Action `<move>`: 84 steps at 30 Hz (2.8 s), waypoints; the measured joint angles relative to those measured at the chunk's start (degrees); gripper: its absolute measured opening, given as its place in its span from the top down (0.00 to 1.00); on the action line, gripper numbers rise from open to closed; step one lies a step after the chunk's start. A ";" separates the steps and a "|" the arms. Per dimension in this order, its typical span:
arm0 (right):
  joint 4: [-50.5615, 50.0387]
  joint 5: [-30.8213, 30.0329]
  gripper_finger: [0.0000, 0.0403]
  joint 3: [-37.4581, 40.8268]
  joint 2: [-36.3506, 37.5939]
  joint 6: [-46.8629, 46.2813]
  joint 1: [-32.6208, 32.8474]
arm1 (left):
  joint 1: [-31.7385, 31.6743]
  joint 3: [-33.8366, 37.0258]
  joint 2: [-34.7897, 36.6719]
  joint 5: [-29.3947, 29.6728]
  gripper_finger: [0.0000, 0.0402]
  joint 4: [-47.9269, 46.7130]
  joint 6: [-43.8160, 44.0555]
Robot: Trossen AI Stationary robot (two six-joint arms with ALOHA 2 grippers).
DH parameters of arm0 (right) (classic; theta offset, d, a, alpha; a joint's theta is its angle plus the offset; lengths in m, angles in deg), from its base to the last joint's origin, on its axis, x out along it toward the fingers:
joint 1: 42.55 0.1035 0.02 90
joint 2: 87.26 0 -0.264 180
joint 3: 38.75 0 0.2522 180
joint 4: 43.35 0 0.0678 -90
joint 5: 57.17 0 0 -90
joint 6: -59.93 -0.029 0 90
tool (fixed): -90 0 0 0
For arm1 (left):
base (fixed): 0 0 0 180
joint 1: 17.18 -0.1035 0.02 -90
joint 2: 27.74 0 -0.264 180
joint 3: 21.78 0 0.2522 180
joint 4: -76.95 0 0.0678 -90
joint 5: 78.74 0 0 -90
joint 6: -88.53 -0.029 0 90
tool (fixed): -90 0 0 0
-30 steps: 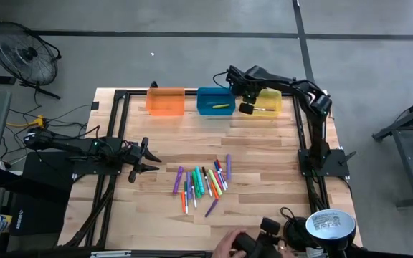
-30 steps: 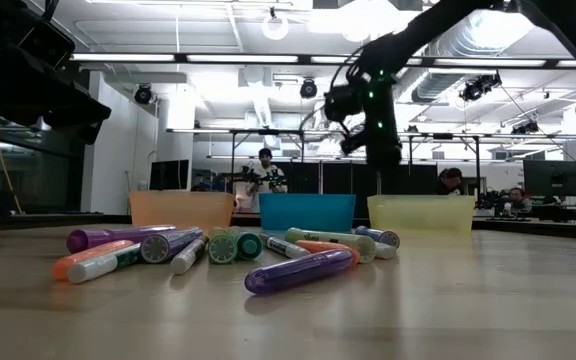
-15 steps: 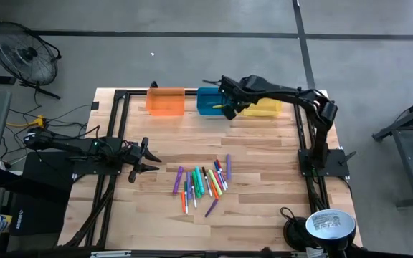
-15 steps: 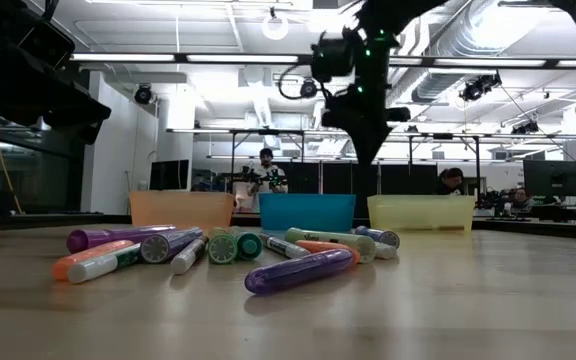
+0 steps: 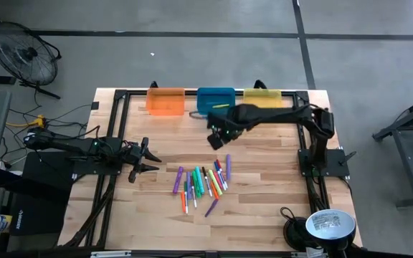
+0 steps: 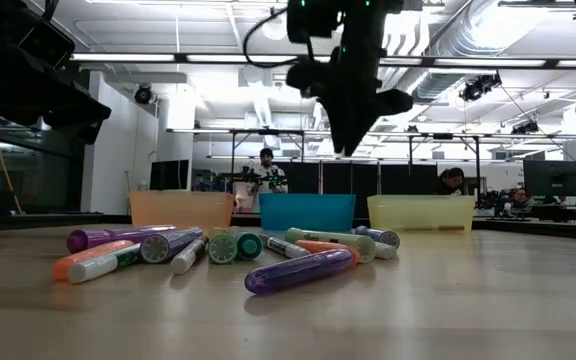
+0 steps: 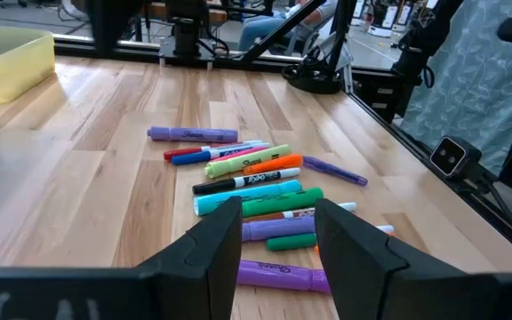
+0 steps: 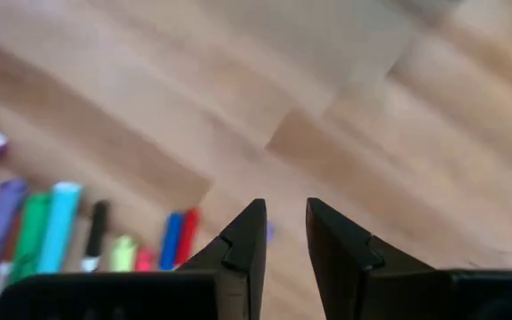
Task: Pick & Place Markers
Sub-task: Put the right light violet highlighter into the orange bin
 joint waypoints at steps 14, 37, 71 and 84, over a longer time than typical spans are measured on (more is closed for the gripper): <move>-0.05 -4.98 0.82 -0.01 0.00 -25.26 15.05 | 0.02 0.00 0.00 0.02 0.65 0.01 0.00; -4.22 -1.89 0.82 -0.10 -6.17 -33.18 18.72 | 0.00 0.00 0.00 0.02 0.65 0.00 0.00; 7.57 7.59 0.59 8.42 -12.59 -34.03 13.04 | 0.00 0.00 -0.01 0.02 0.65 0.01 0.00; 10.51 7.95 0.68 11.44 -12.55 -34.15 13.99 | 0.02 0.00 0.00 0.02 0.65 0.01 0.00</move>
